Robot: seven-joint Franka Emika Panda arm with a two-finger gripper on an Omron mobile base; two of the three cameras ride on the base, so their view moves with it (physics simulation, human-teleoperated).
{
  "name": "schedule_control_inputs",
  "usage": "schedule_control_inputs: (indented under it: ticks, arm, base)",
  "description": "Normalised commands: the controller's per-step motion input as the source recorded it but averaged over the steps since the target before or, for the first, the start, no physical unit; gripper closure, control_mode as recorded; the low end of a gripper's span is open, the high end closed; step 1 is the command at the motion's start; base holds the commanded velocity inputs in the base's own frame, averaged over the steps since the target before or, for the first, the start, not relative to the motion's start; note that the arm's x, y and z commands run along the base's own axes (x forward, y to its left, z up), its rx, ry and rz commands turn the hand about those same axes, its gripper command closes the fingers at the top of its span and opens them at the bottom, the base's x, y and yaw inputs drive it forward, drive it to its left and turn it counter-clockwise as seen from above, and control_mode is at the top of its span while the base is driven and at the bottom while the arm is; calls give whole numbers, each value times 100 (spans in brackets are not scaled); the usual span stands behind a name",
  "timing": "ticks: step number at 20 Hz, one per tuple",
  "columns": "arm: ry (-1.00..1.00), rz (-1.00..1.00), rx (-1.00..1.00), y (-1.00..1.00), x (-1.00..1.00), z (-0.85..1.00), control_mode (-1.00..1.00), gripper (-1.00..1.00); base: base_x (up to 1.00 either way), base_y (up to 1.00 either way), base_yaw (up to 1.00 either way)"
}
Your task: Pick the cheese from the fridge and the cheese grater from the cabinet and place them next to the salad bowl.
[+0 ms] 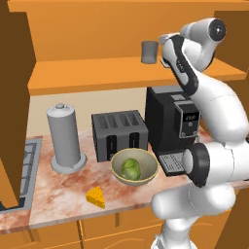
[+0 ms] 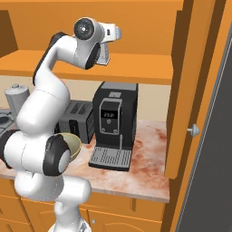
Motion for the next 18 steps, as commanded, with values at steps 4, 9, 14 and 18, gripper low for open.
schedule_control_inputs:
  ticks: [4, 9, 14, 18]
  arm:
    - [-4, 0, 0, 0, -84, 3, -100, 100]
    - [1, 4, 0, 0, -100, 0, -100, 100]
    - [8, 6, 0, 0, -100, -4, -100, 100]
    - [14, 10, 0, 0, -97, -51, -100, 100]
  base:
    - [0, 0, 0]
    - [0, 0, 0]
    - [0, 0, 0]
    - [0, 0, 0]
